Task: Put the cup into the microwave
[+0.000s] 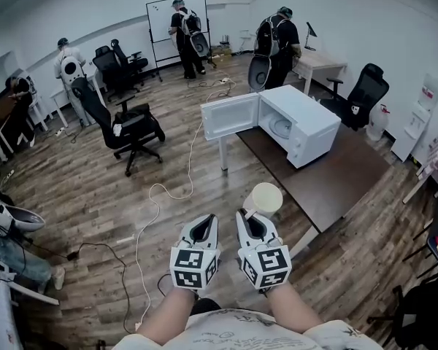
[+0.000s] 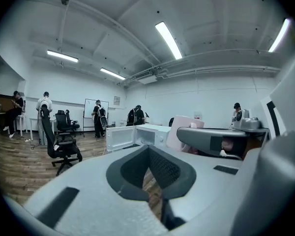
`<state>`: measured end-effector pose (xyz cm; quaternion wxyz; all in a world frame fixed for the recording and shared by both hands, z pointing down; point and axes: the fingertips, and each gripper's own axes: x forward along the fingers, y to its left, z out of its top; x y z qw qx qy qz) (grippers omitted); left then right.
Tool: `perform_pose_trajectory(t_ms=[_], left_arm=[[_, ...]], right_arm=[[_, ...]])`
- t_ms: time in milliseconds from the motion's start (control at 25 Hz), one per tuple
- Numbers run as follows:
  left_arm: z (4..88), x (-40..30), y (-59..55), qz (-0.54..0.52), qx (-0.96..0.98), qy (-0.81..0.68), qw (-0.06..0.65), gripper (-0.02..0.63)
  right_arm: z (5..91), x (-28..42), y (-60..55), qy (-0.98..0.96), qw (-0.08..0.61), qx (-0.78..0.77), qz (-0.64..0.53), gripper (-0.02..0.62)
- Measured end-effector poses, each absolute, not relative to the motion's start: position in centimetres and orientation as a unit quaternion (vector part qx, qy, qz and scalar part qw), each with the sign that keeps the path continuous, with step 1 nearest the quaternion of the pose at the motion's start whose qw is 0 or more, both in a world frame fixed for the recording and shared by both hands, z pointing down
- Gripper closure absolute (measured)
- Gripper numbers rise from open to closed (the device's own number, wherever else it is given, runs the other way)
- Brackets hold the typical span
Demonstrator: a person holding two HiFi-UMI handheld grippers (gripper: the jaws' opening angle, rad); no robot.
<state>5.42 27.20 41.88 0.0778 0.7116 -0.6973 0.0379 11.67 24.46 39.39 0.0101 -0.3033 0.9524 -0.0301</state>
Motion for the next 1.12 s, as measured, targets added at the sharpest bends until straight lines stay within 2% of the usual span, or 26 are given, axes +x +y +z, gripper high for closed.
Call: perform_pose_trajectory(t_ms=[680,1120], left_arm=[[44.0,3.5,18.4,0.042,0.732,-0.675,0.082,0.593],[43.0,-2.6,8.0,0.044,0.762,-0.641,0.077,0.593]], right_arm=[[41.3,9.3,16.9,0.951,0.001,-0.31,-0.016,0.565],[40.9,3.1,7.4,0.94,-0.004,-0.34,-0.009,0.565]])
